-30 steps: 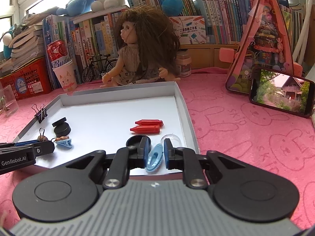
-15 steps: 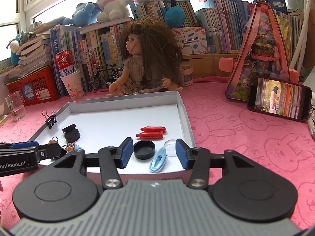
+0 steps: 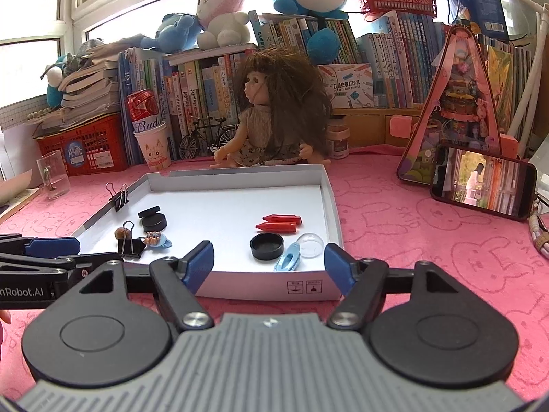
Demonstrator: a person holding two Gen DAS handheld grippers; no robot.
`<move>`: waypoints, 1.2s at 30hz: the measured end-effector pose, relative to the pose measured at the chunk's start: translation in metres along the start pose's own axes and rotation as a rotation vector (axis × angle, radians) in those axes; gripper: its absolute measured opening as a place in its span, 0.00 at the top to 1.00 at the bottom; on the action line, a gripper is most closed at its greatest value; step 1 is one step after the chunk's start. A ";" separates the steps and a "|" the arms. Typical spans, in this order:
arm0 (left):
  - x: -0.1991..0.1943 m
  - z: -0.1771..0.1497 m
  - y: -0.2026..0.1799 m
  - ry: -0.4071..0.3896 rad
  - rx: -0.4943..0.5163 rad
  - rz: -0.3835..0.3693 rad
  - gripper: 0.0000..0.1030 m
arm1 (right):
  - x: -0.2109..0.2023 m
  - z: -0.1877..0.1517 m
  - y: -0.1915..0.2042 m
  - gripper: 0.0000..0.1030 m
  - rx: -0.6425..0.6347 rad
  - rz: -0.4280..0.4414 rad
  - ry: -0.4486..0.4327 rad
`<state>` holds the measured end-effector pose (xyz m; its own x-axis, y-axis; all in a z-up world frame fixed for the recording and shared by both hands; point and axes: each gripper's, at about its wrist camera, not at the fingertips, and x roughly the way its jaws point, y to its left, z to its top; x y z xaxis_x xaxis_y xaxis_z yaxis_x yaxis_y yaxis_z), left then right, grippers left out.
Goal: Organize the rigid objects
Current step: 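Withdraw both tools from the tray while the left tool grasps the brown nut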
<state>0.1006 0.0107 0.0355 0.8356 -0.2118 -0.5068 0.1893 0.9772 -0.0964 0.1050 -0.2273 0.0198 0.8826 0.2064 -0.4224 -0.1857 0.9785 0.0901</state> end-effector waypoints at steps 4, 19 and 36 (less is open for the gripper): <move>-0.010 -0.008 -0.003 0.003 0.014 -0.018 0.27 | -0.011 -0.006 -0.001 0.18 -0.023 0.010 -0.009; -0.053 -0.047 -0.016 0.029 0.058 -0.171 0.27 | -0.030 -0.030 -0.013 0.17 -0.020 0.052 0.017; -0.062 -0.085 -0.059 0.099 0.181 -0.296 0.56 | -0.036 -0.041 -0.009 0.16 -0.040 0.073 0.043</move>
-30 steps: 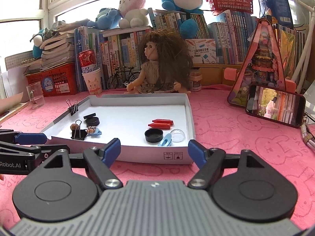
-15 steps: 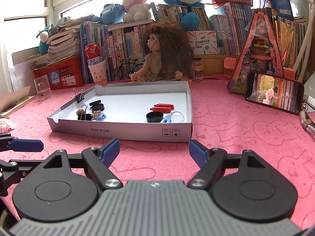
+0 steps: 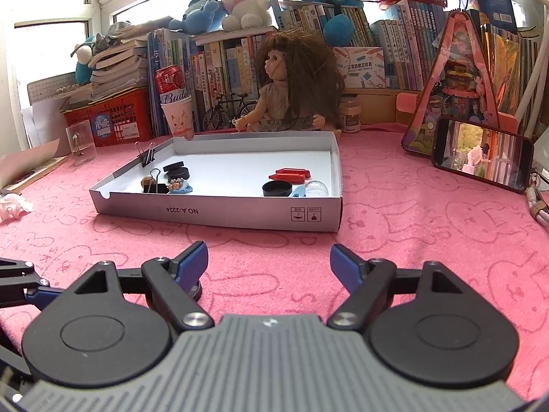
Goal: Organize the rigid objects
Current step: 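Withdraw both tools from the tray while the left tool grasps the brown nut, then grasp the black round lid with the right tool while the left tool holds the nut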
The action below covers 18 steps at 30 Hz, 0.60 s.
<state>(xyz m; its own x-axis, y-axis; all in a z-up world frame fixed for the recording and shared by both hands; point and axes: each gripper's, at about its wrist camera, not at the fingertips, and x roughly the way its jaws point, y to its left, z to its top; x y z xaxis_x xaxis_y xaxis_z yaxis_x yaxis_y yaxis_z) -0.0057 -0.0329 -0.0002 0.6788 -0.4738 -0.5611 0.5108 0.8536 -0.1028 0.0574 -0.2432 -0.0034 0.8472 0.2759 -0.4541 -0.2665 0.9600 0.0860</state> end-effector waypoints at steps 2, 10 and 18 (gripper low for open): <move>0.002 -0.002 0.000 -0.006 -0.007 0.012 0.67 | 0.000 -0.001 0.001 0.16 -0.004 0.002 0.001; 0.001 0.001 0.013 -0.023 -0.054 0.073 0.79 | 0.000 -0.004 0.003 0.16 -0.002 0.009 0.006; -0.002 0.003 0.028 -0.043 -0.088 0.137 0.79 | -0.002 -0.005 0.007 0.15 -0.019 0.043 0.005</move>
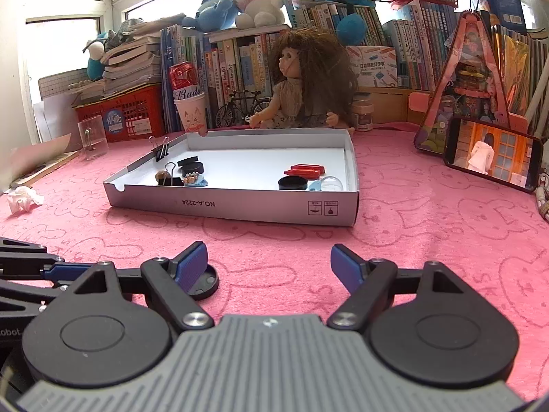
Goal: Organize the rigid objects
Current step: 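Grasp the black round lid with the right tool while the left tool holds the nut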
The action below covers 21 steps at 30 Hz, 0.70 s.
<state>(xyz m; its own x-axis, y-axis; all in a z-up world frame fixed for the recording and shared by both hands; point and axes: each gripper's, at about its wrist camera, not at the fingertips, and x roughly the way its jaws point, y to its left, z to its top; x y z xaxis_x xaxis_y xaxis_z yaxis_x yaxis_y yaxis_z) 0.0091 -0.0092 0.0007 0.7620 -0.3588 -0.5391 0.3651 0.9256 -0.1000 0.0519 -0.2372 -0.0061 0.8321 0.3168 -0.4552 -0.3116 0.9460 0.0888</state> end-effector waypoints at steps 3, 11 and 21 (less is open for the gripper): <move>0.000 0.001 0.004 -0.004 -0.012 0.024 0.79 | -0.002 -0.002 0.005 0.15 -0.010 0.037 0.005; 0.001 0.002 0.013 -0.006 -0.036 0.060 0.79 | 0.000 -0.009 0.025 0.15 -0.100 0.071 0.037; 0.002 0.001 0.015 -0.004 -0.046 0.068 0.79 | 0.005 -0.016 0.036 0.15 -0.131 0.071 0.055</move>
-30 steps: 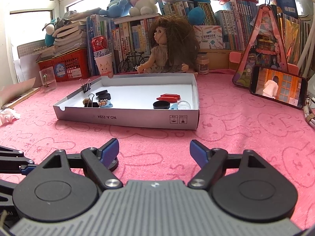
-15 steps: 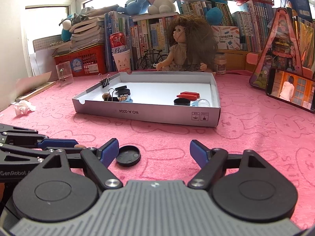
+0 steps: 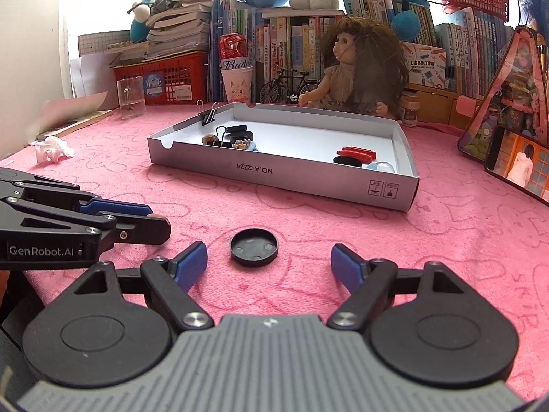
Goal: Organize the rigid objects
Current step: 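Grasp the black round lid with the right tool while the left tool holds the nut, then lift the nut and black lid toward the tray with both tools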
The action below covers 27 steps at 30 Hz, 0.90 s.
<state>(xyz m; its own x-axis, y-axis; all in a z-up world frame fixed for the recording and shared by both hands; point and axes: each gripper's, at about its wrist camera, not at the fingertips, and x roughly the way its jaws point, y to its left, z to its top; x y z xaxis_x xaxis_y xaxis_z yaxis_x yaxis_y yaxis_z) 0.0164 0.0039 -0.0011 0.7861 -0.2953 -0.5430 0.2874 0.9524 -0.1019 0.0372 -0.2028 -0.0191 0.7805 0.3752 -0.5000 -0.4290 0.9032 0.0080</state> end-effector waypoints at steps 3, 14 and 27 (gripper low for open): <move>0.000 0.000 0.000 -0.001 -0.002 0.001 0.79 | -0.001 -0.001 0.000 0.16 0.007 -0.007 -0.009; 0.000 0.001 0.001 -0.011 -0.011 0.010 0.79 | -0.004 -0.003 0.006 0.43 -0.003 -0.022 -0.029; 0.001 0.003 0.003 -0.018 -0.022 0.019 0.79 | -0.006 -0.001 0.003 0.71 0.022 -0.066 -0.055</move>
<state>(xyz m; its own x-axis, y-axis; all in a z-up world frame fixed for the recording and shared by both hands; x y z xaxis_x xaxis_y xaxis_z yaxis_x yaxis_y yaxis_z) 0.0196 0.0058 0.0004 0.8011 -0.2778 -0.5301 0.2599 0.9593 -0.1100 0.0307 -0.2029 -0.0171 0.8306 0.3254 -0.4519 -0.3664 0.9304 -0.0036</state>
